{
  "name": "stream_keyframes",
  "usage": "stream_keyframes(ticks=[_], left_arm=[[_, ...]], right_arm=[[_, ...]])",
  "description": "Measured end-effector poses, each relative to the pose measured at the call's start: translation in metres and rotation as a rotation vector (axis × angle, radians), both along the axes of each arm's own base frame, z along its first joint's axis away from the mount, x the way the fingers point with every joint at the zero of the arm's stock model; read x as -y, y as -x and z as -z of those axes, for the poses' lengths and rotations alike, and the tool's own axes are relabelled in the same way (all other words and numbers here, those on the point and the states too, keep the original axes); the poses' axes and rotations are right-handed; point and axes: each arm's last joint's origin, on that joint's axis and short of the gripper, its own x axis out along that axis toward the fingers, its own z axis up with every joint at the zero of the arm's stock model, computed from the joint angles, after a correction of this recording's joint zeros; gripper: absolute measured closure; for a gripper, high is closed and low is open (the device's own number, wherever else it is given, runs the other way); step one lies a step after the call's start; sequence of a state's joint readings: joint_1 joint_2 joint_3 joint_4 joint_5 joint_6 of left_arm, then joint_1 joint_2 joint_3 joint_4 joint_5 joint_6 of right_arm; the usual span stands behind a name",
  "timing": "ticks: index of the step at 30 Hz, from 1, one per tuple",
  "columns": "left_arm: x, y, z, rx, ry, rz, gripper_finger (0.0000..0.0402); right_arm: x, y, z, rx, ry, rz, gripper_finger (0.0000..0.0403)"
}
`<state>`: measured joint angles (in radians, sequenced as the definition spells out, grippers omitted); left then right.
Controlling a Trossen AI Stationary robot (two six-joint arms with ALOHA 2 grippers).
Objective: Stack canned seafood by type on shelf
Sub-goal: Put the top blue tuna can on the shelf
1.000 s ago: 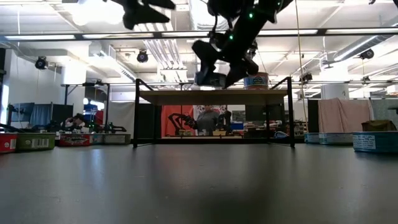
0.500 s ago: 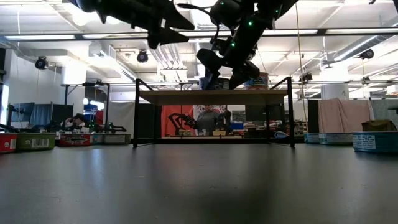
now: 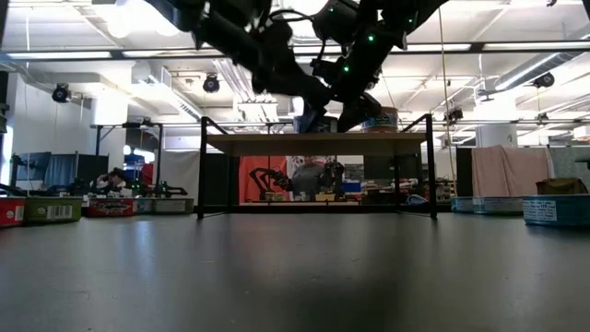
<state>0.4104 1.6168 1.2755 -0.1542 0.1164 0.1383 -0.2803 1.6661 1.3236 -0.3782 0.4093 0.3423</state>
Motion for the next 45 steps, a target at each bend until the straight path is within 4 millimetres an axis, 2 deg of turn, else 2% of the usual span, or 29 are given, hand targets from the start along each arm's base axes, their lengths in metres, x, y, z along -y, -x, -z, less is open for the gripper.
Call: stream_keyframes(ticks=[6, 12, 15, 17, 23, 31, 37, 42, 45], left_arm=[[-0.011, -0.001, 0.000, 0.021, -0.038, 0.061, 0.0195], [-0.027, 0.016, -0.009, 0.116, 0.093, 0.288, 0.0308], [-0.029, 0.017, -0.006, 0.103, 0.067, 0.325, 0.0372], [-0.030, 0.015, -0.004, 0.103, 0.036, 0.337, 0.0393], [-0.034, 0.015, 0.005, 0.060, 0.029, 0.346, 0.0400], [-0.047, 0.023, 0.021, -0.041, -0.002, 0.373, 0.0401], [-0.061, 0.025, 0.034, -0.145, -0.092, 0.265, 0.0402], [-0.069, 0.025, 0.042, -0.128, -0.022, 0.266, 0.0402], [-0.071, 0.028, 0.040, -0.125, -0.004, 0.259, 0.0402]], right_arm=[[0.000, 0.001, 0.003, 0.023, -0.078, -0.032, 0.0007], [-0.001, 0.000, 0.002, 0.029, -0.081, -0.044, 0.0008], [-0.002, -0.001, 0.000, 0.033, -0.084, -0.054, 0.0008], [-0.003, -0.004, -0.003, 0.050, -0.078, -0.091, 0.0008], [-0.002, -0.016, -0.019, 0.204, -0.012, -0.144, 0.0007], [-0.001, -0.014, -0.015, 0.172, -0.046, -0.093, 0.0007], [0.000, -0.013, -0.015, 0.178, -0.050, -0.036, 0.0007], [0.000, -0.013, -0.016, 0.203, -0.057, -0.006, 0.0007], [-0.001, -0.013, -0.024, 0.190, -0.083, -0.032, 0.0007]])
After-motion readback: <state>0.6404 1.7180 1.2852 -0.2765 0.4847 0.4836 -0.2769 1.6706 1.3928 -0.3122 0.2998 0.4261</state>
